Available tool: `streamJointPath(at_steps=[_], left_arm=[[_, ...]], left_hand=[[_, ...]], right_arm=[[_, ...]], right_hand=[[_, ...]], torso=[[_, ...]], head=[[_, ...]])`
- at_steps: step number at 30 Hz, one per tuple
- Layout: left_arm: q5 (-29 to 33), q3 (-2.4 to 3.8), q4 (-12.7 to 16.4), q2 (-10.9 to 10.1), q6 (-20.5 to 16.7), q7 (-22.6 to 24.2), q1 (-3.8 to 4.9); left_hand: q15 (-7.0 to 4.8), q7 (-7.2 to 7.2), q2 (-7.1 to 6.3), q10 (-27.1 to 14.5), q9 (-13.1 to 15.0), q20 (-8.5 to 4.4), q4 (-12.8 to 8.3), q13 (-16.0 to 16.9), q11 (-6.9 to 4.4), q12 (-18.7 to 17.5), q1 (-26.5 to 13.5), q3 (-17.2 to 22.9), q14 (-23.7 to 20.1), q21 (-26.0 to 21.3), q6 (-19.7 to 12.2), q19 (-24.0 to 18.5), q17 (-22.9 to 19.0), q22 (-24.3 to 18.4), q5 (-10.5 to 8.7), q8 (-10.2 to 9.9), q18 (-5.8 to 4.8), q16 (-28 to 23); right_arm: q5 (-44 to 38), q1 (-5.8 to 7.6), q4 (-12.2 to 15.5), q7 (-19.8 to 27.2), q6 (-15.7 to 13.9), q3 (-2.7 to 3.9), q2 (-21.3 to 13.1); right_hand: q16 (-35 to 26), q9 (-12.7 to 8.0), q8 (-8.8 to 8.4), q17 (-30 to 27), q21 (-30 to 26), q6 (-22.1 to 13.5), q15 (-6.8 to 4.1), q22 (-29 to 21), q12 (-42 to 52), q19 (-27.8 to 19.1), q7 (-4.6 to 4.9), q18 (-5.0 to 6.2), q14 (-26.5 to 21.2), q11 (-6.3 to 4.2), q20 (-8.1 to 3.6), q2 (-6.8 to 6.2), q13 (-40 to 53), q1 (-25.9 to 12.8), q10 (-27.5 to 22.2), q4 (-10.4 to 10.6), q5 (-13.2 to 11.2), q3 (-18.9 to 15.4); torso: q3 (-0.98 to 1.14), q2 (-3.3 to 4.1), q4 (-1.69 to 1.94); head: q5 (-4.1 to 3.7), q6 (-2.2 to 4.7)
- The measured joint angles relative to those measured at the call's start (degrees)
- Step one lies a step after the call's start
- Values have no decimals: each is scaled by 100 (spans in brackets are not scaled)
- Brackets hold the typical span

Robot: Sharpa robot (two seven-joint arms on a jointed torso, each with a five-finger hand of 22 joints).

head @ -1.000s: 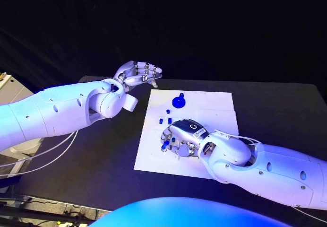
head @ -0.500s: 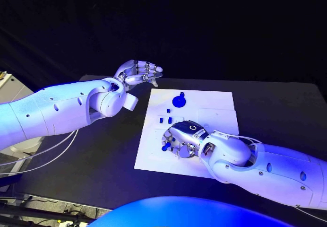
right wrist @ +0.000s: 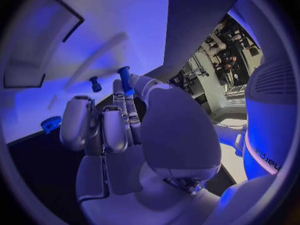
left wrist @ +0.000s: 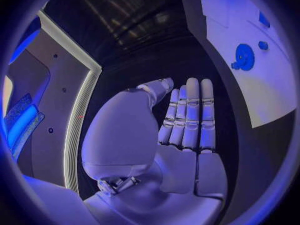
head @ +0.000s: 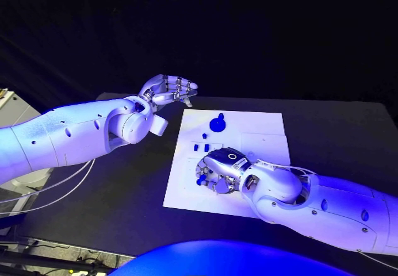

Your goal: Assemble the parts on the task board

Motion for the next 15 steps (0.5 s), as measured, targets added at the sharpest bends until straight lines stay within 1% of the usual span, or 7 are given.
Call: streamJointPath(at_steps=[1, 3, 6, 8, 10, 13, 15], left_arm=[[0, 0, 0, 1, 0, -1, 0], [0, 0, 2, 1, 1, -2, 0], [0, 0, 5, 0, 1, -4, 0], [0, 0, 7, -3, 1, -6, 0], [0, 0, 9, -3, 1, -9, 0], [0, 0, 13, -3, 3, -15, 0], [0, 0, 14, -1, 4, -19, 0]], left_hand=[[0, 0, 0, 0, 0, 0, 0, 0, 0, 0, 0, 0, 0, 0, 0, 0, 0, 0, 0, 0, 0, 0], [0, 0, 0, 0, 0, 0, 0, 0, 0, 0, 0, 0, 0, 0, 0, 0, 0, 0, 0, 0, 0, 0], [0, 0, 0, 0, 0, 0, 0, -5, 0, 0, 0, 0, 0, 0, 0, 0, 0, 0, 0, 0, 0, 0], [0, 0, 0, 0, 0, 0, 0, -5, 0, 0, 0, 0, 0, 0, 0, 0, 0, -1, 0, 0, 0, 0], [0, 0, 0, 0, 0, 0, 0, -5, 0, 0, 0, 0, 0, 0, 0, 0, -1, -1, 0, 0, 0, 0], [0, 0, 24, 0, 0, 0, 0, -10, 0, 0, 24, 0, 0, 0, 0, 0, 3, 5, 0, 0, 1, 0], [0, 0, 24, 0, 0, 0, 0, -10, 0, 0, 24, 0, 0, 0, 0, 0, 5, 10, 0, 0, 0, 0]], right_arm=[[0, 0, -4, 0, 4, -1, 5], [4, -2, -10, -1, 16, -3, 14], [25, -5, -16, -1, 31, -6, 22], [43, -7, -19, -1, 43, -10, 26], [58, -11, -21, -1, 52, -14, 29], [82, -14, -21, -1, 56, -15, 30], [95, -14, -24, -1, 56, -15, 29]], right_hand=[[0, -6, -1, 0, -22, -2, 0, 0, -22, 0, 2, 0, 0, -6, 0, -17, -8, -14, -22, 13, 0, -13], [0, -18, -37, -15, -72, -68, 0, 0, -79, 0, 19, 0, 0, 27, 0, -73, -18, -70, -123, 45, 5, -45], [0, -23, -57, -18, -110, -97, 2, 0, -146, 0, 36, 0, -2, 59, 0, -112, -66, -109, -208, 52, 10, -52], [0, -41, -119, -18, -137, -201, 43, -1, -197, -13, 56, 1, -1, 90, 13, -143, -87, -140, -259, 53, 10, -97], [0, -46, -122, -18, -155, -209, 43, -1, -197, -22, 65, 0, -1, 102, 22, -161, -88, -158, -271, 53, 10, -97], [44, -76, -215, 14, -205, -350, 83, -1, -234, -34, 78, 0, -1, 122, 33, -165, -98, -162, -399, 49, 10, -132], [80, -90, -267, 77, -279, -433, 83, -1, -234, -52, 80, 0, -1, 134, 52, -167, -102, -163, -490, 45, 10, -173]], torso=[[0, 0, 0], [-1, 1, 1], [-1, 3, 1], [-1, 6, -1], [-1, 7, -2], [0, 6, -2], [1, 5, -2]], head=[[-4, 0], [-10, -3], [-21, -4], [-30, -1], [-38, 3], [-42, 9], [-44, 10]])
